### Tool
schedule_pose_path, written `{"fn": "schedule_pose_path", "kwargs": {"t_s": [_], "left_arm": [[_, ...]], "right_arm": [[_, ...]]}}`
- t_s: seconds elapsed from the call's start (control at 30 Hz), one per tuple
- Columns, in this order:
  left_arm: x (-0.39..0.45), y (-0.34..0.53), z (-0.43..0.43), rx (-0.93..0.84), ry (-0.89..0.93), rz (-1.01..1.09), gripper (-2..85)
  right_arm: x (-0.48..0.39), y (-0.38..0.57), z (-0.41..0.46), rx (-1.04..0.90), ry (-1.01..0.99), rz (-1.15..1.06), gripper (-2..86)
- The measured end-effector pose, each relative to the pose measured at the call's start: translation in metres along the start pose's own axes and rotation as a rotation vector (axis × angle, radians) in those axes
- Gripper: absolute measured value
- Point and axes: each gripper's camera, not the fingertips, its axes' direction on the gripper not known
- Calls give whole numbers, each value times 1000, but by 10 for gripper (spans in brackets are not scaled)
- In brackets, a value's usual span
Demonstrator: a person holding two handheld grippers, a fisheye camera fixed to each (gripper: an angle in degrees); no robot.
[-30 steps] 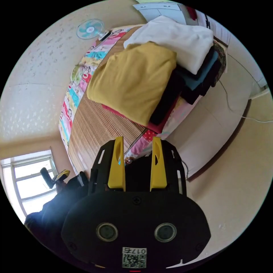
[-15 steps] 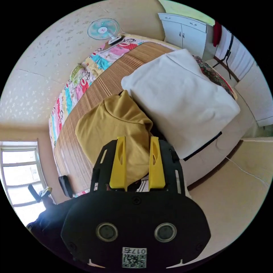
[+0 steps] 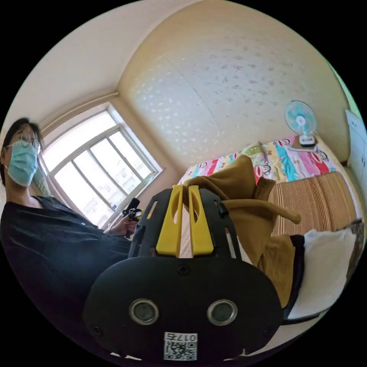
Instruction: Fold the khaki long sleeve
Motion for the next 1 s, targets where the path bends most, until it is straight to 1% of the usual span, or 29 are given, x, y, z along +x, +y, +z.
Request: {"fn": "schedule_pose_path", "kwargs": {"t_s": [0.03, 0.07, 0.1, 0.13, 0.2, 0.27, 0.3, 0.37, 0.4, 0.43, 0.47, 0.53, 0.57, 0.6, 0.63, 0.7, 0.73, 0.77, 0.8, 0.83, 0.87, 0.9, 0.93, 0.97, 1.0], "left_arm": [[0, -4, 2, 0, 44, -12, 115], [-1, -12, 6, -9, 127, -43, 124], [-6, -17, 12, -23, 222, -91, 134], [-9, -20, 16, -31, 274, -123, 139], [-29, -20, 29, -25, 553, -256, 170], [-46, -13, 35, 12, 736, -354, 178], [-59, -7, 36, 13, 778, -415, 176], [-84, 4, 31, 19, 802, -476, 154], [-97, 13, 27, 21, 832, -488, 96], [-102, 17, 25, 24, 856, -477, 67], [-108, 21, 20, 22, 909, -442, 60], [-111, 23, 9, 6, 949, -346, 52], [-107, 20, -3, 9, 1008, -238, 49], [-98, 15, -13, -21, 1092, -125, 47], [-91, 12, -18, -34, 1137, -62, 47], [-52, 3, -50, -65, 1276, 233, 45], [-40, 1, -58, -81, 1308, 312, 44], [-15, 0, -76, -124, 1379, 475, 44], [10, 3, -96, -158, 1434, 653, 44], [24, 6, -107, -172, 1453, 748, 44], [48, 16, -128, -203, 1477, 919, 44], [69, 26, -147, -240, 1518, 1060, 43], [78, 32, -155, -261, 1554, 1125, 43], [93, 43, -168, -320, 1663, 1233, 44], [103, 54, -178, -358, 1785, 1313, 44]], "right_arm": [[-35, 0, -1, -4, 1, -85, 27], [-51, 1, -2, -2, -2, -120, 27], [-81, 5, -4, 5, -26, -185, 27], [-108, 11, -4, 1, -69, -249, 27], [-145, 21, 3, -62, -145, -365, 26], [-179, 34, 19, -160, -223, -465, 26], [-198, 45, 33, -207, -244, -508, 25], [-227, 63, 59, -247, -225, -530, 25], [-243, 76, 80, -265, -230, -532, 25], [-255, 87, 102, -281, -263, -509, 24], [-259, 91, 113, -284, -281, -479, 24], [-259, 106, 146, -256, -402, -273, 25], [-258, 110, 150, -247, -455, -239, 25], [-255, 117, 153, -233, -572, -210, 25], [-251, 122, 154, -238, -690, -206, 25], [-240, 124, 155, -273, -835, -175, 24], [-230, 125, 155, -315, -895, -131, 23], [-226, 126, 155, -339, -904, -112, 23], [-218, 128, 154, -387, -868, -79, 22], [-211, 130, 153, -445, -777, -44, 22], [-207, 132, 153, -483, -724, -28, 21], [-199, 136, 156, -571, -610, 6, 22], [-191, 140, 158, -644, -494, 34, 23], [-187, 142, 159, -663, -436, 47, 24], [-177, 143, 157, -665, -332, 79, 27]]}}
